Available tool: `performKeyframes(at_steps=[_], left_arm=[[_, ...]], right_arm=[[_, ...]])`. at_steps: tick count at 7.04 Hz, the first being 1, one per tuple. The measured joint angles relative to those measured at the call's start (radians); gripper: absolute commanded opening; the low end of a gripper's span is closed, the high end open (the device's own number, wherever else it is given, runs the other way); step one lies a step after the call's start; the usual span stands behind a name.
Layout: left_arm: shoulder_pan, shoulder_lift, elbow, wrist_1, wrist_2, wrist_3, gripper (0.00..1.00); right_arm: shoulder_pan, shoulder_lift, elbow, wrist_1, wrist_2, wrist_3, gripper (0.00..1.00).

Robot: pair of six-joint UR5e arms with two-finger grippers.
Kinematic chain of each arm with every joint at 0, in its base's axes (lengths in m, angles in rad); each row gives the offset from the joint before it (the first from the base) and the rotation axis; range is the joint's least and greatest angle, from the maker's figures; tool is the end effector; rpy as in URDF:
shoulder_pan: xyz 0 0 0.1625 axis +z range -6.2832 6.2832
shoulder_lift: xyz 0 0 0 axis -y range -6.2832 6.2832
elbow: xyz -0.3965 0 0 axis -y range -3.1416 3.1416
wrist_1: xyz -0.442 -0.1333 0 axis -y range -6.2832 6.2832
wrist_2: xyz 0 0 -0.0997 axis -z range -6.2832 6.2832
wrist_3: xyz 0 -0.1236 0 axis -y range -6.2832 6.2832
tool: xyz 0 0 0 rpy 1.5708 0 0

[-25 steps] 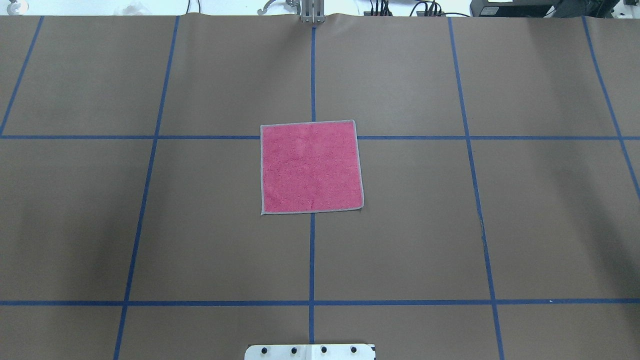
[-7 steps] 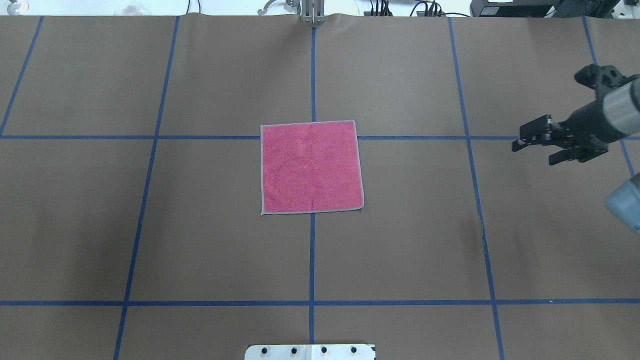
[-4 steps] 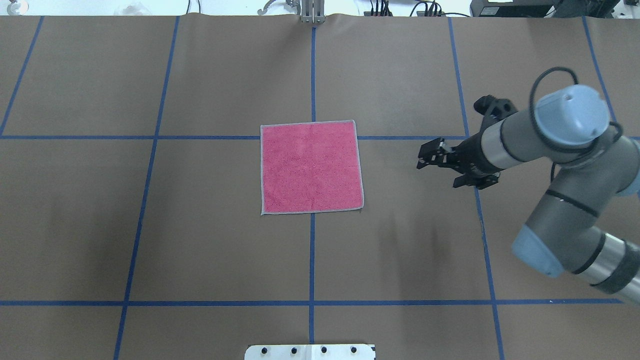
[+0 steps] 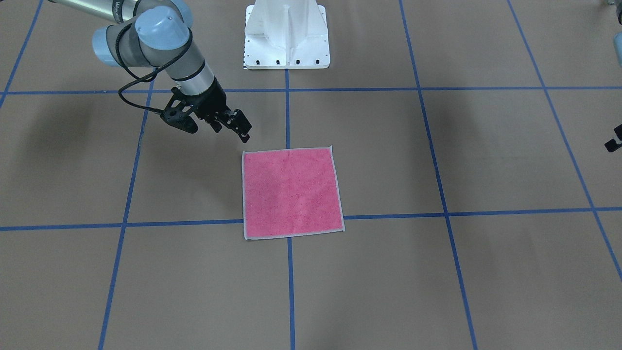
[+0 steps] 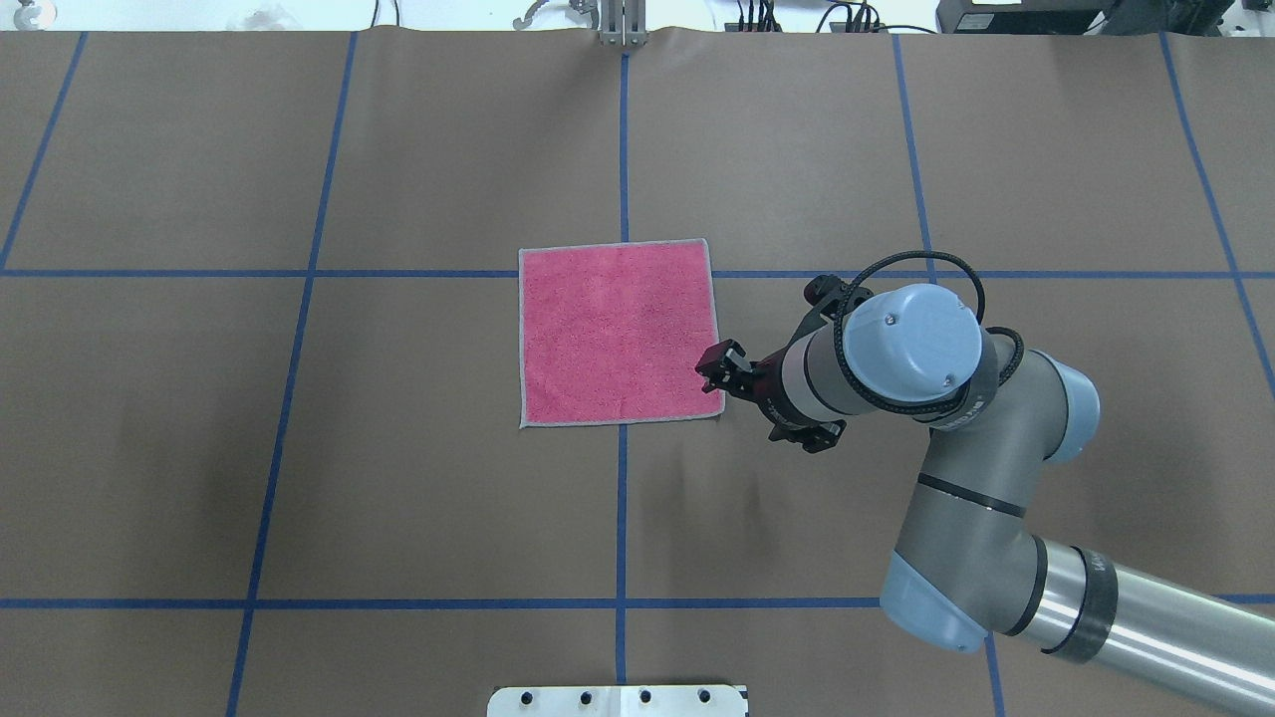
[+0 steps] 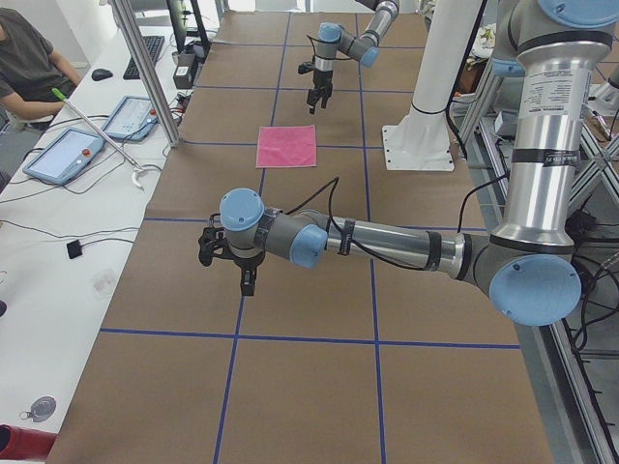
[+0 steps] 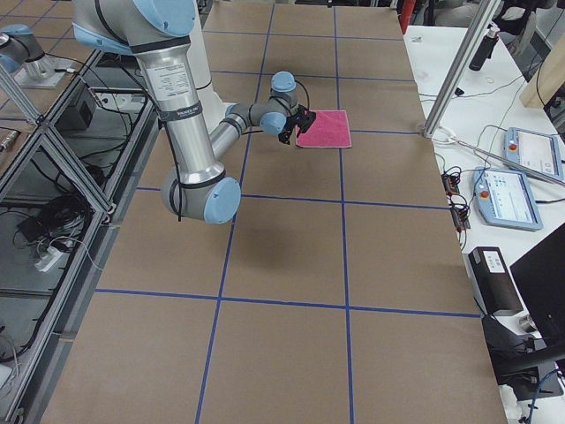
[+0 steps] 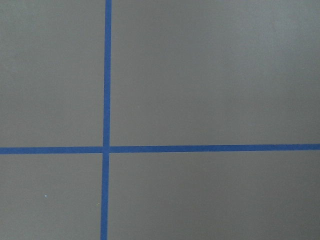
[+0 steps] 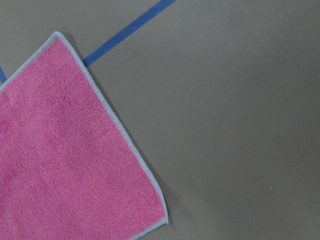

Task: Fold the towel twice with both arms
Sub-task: 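Move the right gripper to the towel corner nearest it, then lower the right gripper and pinch the pink towel's corner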

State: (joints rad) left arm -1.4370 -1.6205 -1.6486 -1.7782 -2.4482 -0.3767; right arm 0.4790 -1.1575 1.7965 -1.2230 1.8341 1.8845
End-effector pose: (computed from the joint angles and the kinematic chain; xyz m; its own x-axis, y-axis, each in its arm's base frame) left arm 0.0392 -0.5782 0.5441 0.6040 -0.0321 -0.7963 0.1035 0.9939 0.0384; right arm -0.5467 -0.3979 0.2446 0.3876 0.5370 0.7493 -0.3910 0.8318 -0.3939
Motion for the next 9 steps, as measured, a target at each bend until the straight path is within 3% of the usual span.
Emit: performKeyframes(at_steps=[2, 9], left_arm=[[0.006, -0.001, 0.0, -0.002, -0.008, -0.008, 1.0], [0.007, 0.002, 0.001, -0.004, -0.011, -0.007, 1.0]], right_arm=[[-0.015, 0.043, -0.059, -0.008, -0.014, 0.054, 0.71], [-0.019, 0.064, -0.114, -0.01, -0.03, 0.069, 0.58]])
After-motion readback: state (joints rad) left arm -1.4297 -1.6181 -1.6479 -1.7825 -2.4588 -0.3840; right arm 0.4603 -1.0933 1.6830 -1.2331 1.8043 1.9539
